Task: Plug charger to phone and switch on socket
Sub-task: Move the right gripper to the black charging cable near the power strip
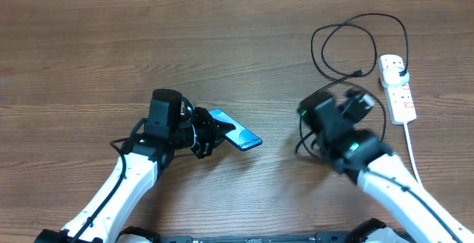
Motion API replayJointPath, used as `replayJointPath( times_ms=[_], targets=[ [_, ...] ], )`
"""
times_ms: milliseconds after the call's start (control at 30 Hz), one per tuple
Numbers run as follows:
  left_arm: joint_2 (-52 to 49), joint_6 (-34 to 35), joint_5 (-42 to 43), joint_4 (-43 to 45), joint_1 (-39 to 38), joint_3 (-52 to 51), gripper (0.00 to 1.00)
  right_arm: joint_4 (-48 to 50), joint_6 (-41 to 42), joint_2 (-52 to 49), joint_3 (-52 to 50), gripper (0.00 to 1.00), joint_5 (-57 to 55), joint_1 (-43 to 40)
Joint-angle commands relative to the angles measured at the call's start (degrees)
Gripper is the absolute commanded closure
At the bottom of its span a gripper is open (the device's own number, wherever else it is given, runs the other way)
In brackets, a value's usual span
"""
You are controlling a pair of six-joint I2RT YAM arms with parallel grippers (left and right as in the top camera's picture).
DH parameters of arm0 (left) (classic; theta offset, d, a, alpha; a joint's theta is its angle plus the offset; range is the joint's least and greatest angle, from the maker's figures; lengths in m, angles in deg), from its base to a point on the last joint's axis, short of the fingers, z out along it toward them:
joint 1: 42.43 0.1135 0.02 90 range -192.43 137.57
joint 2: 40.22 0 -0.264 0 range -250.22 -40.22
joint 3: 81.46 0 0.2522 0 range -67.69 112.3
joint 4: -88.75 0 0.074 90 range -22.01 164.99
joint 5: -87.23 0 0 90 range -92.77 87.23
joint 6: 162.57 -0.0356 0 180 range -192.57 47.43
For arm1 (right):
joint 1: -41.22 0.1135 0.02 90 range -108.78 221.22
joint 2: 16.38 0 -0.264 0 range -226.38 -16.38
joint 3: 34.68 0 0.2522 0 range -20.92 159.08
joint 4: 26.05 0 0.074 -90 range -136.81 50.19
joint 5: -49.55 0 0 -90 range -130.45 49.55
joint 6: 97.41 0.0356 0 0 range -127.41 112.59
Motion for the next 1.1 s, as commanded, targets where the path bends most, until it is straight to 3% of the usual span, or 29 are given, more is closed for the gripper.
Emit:
replayJointPath(
  times_ms=[0,133,267,567,667,1067],
  targets=[
    [0.66,-1.49,1.79,0.20,0.28,0.81,0.96,-0.83,-6.64,-3.34,5.14,0.16,10.95,-8.96],
    [0.66,-1.49,1.79,0.20,0.31,0.81,0.96,-1.36,-14.38,-11.04,11.39,0.19,24.48,-19.87],
    [0.66,-1.49,1.79,0.20,0.28,0.81,0.96,-4.57,-17.77,-20.17,19.19,0.23,28.28,-25.07],
    [0.66,-1.49,1.95,0.17,0.28,0.81,0.96,-3.50,-18.99,-35.91,25.38,0.34,29.09,-25.73],
    [0.66,-1.49,2.19,-0.44,0.31,0.81,0.96,-0.70,-18.99,-38.07,25.38,0.41,29.55,-25.70],
    [0.66,-1.46,2.05,-0.59,0.31,0.81,0.96,4.37,-19.93,-44.46,25.38,0.46,29.68,-25.33]
  ],
)
